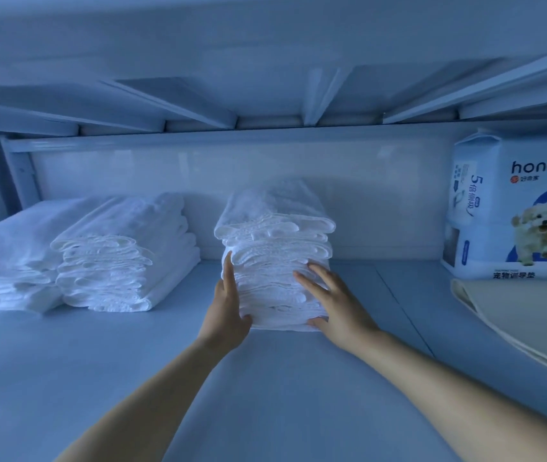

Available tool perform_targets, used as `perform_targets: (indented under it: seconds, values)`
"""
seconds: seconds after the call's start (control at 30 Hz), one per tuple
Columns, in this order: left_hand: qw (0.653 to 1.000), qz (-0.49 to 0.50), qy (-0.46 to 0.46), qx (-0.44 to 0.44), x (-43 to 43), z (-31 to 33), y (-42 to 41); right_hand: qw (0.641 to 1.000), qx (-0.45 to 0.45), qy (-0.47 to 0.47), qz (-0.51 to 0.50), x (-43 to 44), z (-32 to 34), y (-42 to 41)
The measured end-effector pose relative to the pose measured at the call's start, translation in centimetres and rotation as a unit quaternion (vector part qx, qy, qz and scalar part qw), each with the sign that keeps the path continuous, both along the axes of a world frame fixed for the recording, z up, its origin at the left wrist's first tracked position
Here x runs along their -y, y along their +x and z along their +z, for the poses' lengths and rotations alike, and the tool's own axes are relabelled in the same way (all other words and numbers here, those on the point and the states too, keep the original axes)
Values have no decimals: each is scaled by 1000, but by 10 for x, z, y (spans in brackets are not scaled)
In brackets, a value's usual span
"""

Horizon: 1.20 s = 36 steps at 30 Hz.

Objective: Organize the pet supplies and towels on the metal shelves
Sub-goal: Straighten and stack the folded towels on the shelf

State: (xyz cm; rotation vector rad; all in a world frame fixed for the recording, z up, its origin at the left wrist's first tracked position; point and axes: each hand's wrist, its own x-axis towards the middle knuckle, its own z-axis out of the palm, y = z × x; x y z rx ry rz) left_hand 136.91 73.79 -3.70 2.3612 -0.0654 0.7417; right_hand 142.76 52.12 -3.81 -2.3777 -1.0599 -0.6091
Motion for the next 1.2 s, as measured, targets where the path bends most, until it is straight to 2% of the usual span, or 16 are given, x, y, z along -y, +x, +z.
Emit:
perform_targets:
  seconds: [0.3,0.57,0.77,1.03,1.2]
  values:
    - [999,43,24,-18,-89,3,-15,1000,-7,-8,25,-93,3,-4]
    - [991,105,85,6,-117,-10,-17,1000,-3,-5,-19,-140,5,1]
    - [956,104,272,37,-143,-10,-4,999,9,13,-39,-163,-2,-3]
    - [960,85,267,26,-149,-14,-4,999,6,26,-35,-156,-14,-5]
    - [947,79,306,55,-144,-11,-3,995,8,30,-92,-156,-10,-11]
